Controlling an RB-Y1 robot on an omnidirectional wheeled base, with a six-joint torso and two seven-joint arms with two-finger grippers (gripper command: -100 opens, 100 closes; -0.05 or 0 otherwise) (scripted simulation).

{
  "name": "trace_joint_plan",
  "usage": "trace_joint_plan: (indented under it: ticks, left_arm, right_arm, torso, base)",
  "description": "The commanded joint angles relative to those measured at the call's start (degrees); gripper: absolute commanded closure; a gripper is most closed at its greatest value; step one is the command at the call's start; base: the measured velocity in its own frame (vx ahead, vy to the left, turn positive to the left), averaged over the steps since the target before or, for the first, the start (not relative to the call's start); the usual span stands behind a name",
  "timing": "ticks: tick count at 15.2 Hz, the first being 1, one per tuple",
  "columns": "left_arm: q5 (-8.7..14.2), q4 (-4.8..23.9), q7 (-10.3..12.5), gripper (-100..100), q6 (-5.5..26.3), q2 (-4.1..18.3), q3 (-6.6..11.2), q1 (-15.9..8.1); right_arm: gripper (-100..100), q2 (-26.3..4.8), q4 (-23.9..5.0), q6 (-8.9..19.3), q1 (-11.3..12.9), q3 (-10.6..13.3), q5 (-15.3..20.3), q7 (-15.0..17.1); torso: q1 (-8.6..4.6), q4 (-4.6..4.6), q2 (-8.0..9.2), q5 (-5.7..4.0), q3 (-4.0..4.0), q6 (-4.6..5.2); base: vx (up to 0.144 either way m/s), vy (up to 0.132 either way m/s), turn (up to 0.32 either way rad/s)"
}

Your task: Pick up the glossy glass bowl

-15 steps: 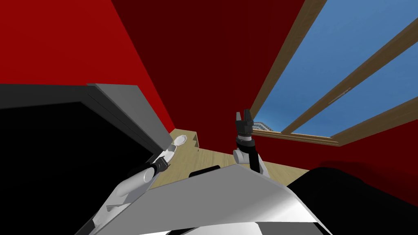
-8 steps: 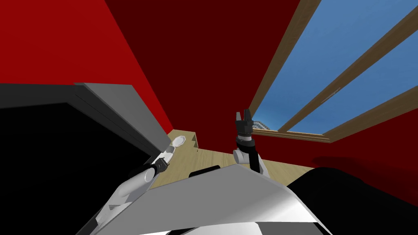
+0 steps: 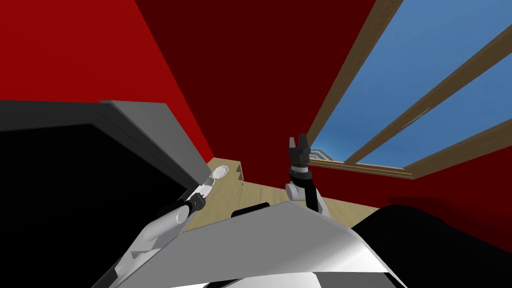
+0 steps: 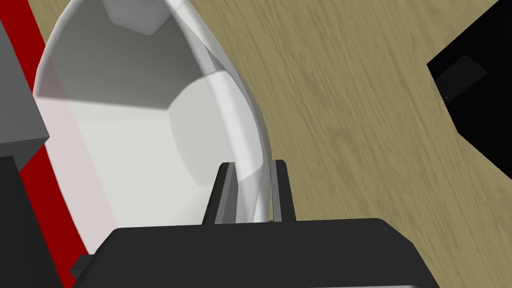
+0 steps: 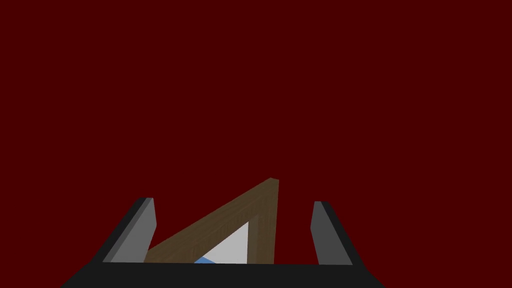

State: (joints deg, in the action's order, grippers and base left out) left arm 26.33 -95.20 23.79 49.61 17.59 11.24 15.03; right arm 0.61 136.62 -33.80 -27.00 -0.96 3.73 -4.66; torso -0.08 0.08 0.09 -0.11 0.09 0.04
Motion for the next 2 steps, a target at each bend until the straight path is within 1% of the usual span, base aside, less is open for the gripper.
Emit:
trace_joint_plan:
  ticks: [1, 2]
  left_arm:
    - [-0.02, -2.04, 0.33, 100, 1.43, 0.18, -0.27, 0.58]
    - [-0.1, -1.09, 0.21, 100, 0.7, 0.03, -0.12, 0.33]
  right_arm:
    - [0, 0.0, 0.0, 0.0, 0.0, 0.0, 0.0, 0.0]
    - [0, 0.0, 0.0, 0.0, 0.0, 0.0, 0.0, 0.0]
  torso:
    - [0.0, 0.0, 0.0, 0.0, 0.0, 0.0]
    - [-0.02, 0.02, 0.02, -0.02, 0.02, 0.0]
  base:
    - [-0.006, -0.002, 0.082]
    - [-0.004, -0.002, 0.032]
